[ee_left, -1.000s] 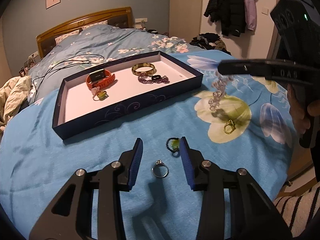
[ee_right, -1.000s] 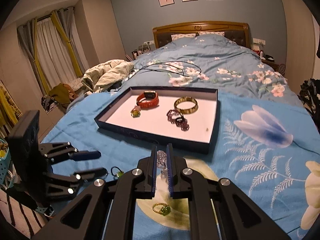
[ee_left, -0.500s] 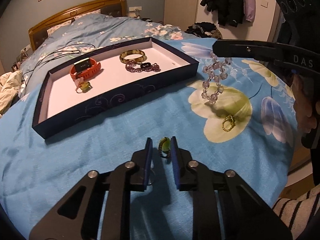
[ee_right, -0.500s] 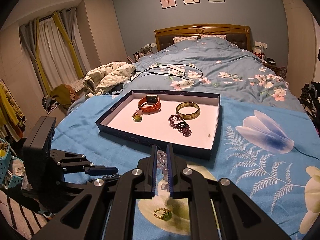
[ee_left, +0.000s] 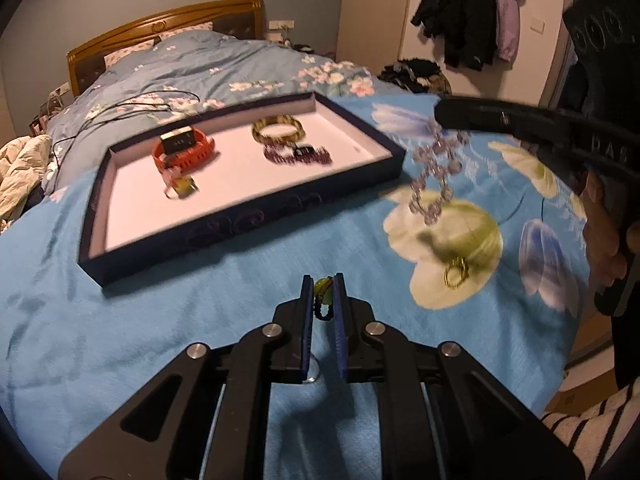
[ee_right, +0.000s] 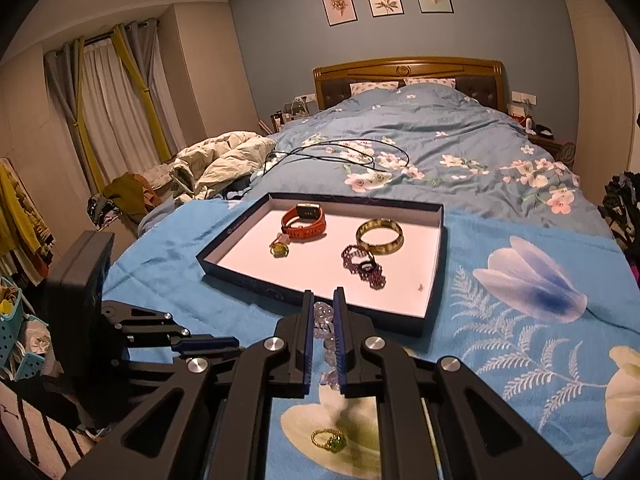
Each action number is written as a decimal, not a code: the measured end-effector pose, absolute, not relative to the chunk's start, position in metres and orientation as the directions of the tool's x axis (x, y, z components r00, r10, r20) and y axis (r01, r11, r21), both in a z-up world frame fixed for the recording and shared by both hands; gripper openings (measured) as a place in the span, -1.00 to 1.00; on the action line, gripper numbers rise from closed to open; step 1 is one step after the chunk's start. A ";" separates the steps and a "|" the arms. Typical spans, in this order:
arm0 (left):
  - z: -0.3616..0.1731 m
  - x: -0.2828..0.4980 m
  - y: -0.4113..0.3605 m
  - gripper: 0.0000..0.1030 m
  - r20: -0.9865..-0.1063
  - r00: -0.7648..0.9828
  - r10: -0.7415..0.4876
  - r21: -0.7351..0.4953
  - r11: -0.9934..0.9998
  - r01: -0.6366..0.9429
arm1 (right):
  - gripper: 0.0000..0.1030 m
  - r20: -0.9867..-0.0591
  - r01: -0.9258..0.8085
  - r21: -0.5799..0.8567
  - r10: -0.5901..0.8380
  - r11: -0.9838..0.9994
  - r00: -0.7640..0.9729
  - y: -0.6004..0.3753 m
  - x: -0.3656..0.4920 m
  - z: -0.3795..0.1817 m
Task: Organize jewelry
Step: 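Grasp the clear bead bracelet with the right tool while the left tool grasps the green ring, then carry the green ring and bead bracelet into the box and open both tools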
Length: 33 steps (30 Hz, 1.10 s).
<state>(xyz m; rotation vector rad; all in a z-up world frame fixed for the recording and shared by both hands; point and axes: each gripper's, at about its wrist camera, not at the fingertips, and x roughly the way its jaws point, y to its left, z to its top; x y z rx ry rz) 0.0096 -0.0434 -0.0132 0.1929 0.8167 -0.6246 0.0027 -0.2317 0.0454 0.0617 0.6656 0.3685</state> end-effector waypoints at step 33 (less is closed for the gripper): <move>0.030 0.089 -0.019 -0.81 -0.656 0.669 -0.349 -0.019 0.894 0.447 | -0.85 -0.561 -0.330 0.159 0.360 0.930 0.745 -0.218 0.065 0.061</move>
